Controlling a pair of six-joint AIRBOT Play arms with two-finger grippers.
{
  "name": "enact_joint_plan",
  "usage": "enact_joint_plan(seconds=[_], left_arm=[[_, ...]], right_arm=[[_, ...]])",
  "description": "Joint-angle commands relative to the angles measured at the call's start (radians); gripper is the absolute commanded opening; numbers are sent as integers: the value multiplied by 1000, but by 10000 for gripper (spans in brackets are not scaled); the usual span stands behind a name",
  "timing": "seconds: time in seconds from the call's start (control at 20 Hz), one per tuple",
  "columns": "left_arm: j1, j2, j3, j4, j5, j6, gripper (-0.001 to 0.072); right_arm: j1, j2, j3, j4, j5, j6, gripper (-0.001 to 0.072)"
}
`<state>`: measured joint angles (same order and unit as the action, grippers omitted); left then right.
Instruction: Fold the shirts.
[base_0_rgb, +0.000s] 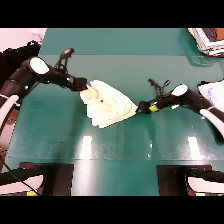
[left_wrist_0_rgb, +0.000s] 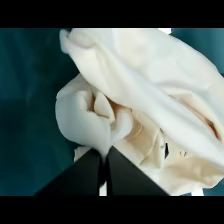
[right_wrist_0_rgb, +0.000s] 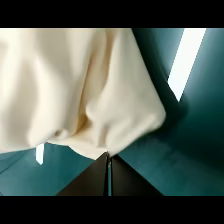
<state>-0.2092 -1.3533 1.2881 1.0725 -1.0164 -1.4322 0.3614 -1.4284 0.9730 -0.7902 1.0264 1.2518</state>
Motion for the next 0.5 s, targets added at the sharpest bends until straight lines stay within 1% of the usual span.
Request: enact_joint_plan(seconds=[0.0, 0.05, 0.2, 0.45], left_arm=[[0, 90, 101, 143, 5, 0, 27], [0, 129, 142, 166, 6, 0, 27], [0, 235, 241, 170, 16, 0, 27], [0, 380, 358, 169, 21, 1, 27]], right_arm=[[-108, 129, 85, -133, 31, 18, 13], [-143, 172, 132, -154, 43, 18, 13], [-227, 290, 301, -181, 56, 18, 13], [-253, 417, 551, -228, 59, 17, 13]])
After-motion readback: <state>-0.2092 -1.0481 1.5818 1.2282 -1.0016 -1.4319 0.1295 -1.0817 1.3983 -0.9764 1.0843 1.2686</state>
